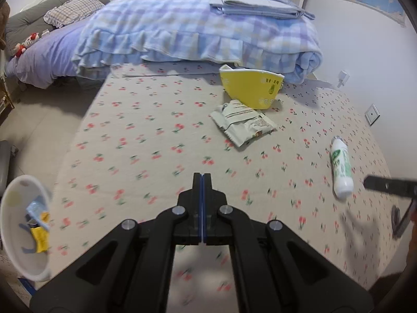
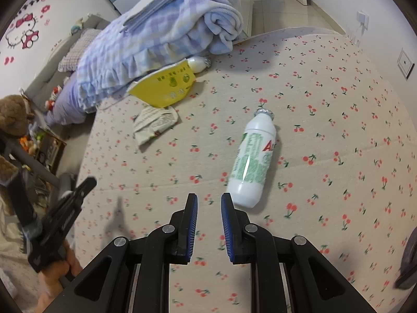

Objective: Collect trash
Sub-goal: 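Lift the white bottle with the right tool while the left tool approaches the wrapper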

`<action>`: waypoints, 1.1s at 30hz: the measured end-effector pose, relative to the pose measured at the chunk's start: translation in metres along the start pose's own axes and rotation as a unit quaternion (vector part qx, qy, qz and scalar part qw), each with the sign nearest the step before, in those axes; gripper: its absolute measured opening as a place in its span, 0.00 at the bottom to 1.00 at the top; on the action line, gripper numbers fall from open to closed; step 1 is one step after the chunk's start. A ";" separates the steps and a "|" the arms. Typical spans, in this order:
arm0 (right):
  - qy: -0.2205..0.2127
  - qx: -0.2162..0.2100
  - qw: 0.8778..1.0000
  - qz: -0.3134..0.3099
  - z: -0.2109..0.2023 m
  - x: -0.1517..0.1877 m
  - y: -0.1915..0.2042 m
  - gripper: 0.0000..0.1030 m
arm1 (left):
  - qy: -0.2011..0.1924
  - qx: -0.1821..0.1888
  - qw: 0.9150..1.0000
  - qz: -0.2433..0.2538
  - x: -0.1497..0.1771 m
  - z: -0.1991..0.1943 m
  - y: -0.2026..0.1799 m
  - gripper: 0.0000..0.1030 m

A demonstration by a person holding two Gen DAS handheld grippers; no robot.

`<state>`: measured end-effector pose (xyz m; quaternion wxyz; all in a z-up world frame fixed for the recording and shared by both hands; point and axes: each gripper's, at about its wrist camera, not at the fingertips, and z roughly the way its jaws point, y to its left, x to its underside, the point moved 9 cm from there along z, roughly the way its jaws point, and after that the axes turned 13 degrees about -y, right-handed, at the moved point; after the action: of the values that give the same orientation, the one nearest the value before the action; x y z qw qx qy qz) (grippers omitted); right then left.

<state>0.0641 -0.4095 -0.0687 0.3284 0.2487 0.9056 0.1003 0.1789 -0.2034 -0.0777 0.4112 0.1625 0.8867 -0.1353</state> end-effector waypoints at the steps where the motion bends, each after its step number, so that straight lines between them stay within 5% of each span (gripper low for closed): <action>1: -0.002 -0.004 1.000 0.016 -0.001 0.000 -0.001 0.21 | 0.000 0.000 1.000 -0.002 0.001 -0.006 0.005 0.00; 4: 0.007 -0.007 0.998 0.060 0.001 0.003 -0.011 0.57 | 0.003 0.003 1.000 -0.022 0.003 -0.016 0.019 0.00; 7: 0.007 0.020 0.996 0.084 0.007 0.002 -0.028 0.63 | 0.009 0.004 0.999 -0.039 0.004 -0.016 0.027 0.07; 9: 0.010 0.030 0.995 0.089 0.013 0.001 -0.035 0.63 | 0.009 0.004 0.999 -0.047 0.003 -0.014 0.028 0.49; 11: 0.016 0.036 0.994 0.099 0.021 -0.001 -0.041 0.63 | -0.003 -0.006 0.999 -0.044 -0.002 -0.012 0.027 0.69; 19: 0.041 0.067 0.994 0.077 0.063 -0.008 -0.049 0.59 | 0.010 0.023 1.000 -0.007 -0.010 0.026 -0.011 0.70; 21: 0.045 0.070 0.995 0.049 0.070 -0.010 -0.047 0.39 | 0.016 0.025 1.000 0.000 -0.009 0.042 -0.019 0.70; 29: 0.039 0.060 0.997 -0.001 0.061 -0.023 -0.050 0.39 | 0.003 0.042 0.998 -0.045 -0.027 0.098 -0.036 0.70; 31: 0.042 0.058 0.997 0.004 0.061 -0.024 -0.054 0.39 | 0.003 0.039 0.998 -0.050 -0.028 0.110 -0.040 0.59; 33: 0.046 0.059 0.997 0.010 0.063 -0.023 -0.060 0.39 | 0.012 0.035 0.998 -0.047 -0.024 0.121 -0.043 0.33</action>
<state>0.0970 -0.4715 -0.1254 0.2699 0.2716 0.9218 0.0610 0.2589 -0.2923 -0.1301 0.3875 0.1367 0.8931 -0.1834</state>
